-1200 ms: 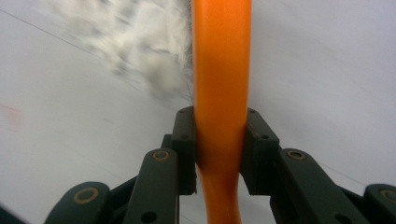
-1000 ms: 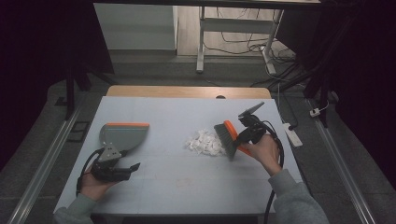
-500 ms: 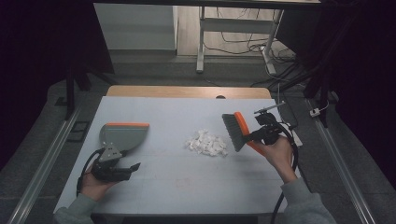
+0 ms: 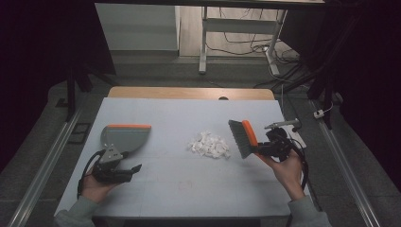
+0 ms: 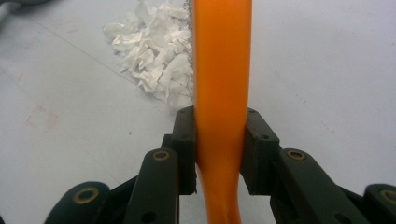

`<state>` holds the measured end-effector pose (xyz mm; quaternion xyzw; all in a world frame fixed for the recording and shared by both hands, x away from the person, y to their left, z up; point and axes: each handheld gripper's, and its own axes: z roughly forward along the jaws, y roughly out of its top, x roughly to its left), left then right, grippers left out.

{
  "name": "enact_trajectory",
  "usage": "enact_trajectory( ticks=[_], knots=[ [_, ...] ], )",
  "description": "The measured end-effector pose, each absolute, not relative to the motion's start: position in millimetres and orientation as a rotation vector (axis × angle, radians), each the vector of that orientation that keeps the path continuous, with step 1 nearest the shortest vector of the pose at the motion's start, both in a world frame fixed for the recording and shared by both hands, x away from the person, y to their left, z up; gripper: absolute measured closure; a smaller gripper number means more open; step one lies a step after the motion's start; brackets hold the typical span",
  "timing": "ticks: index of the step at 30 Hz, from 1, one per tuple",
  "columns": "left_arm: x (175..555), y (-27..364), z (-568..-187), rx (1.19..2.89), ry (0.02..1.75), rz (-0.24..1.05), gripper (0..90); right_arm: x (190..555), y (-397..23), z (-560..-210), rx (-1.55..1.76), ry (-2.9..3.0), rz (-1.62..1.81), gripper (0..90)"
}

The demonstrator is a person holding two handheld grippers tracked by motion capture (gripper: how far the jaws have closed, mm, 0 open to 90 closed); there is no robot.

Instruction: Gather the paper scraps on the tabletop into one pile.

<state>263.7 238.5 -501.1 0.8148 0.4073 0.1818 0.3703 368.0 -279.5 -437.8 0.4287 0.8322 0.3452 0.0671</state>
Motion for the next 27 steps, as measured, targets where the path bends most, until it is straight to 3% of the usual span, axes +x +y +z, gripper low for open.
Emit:
enact_trajectory(
  ticks=[13,27],
  knots=[
    [263.9,232.8,-500.0,2.100,1.046,0.471,29.4,326.2,-319.2,-465.9,1.201,2.416,1.152,70.3],
    [263.6,230.7,-500.4,2.105,1.044,0.468,29.4,319.9,-329.4,-471.5,1.165,2.383,1.188,70.3]
  ],
)
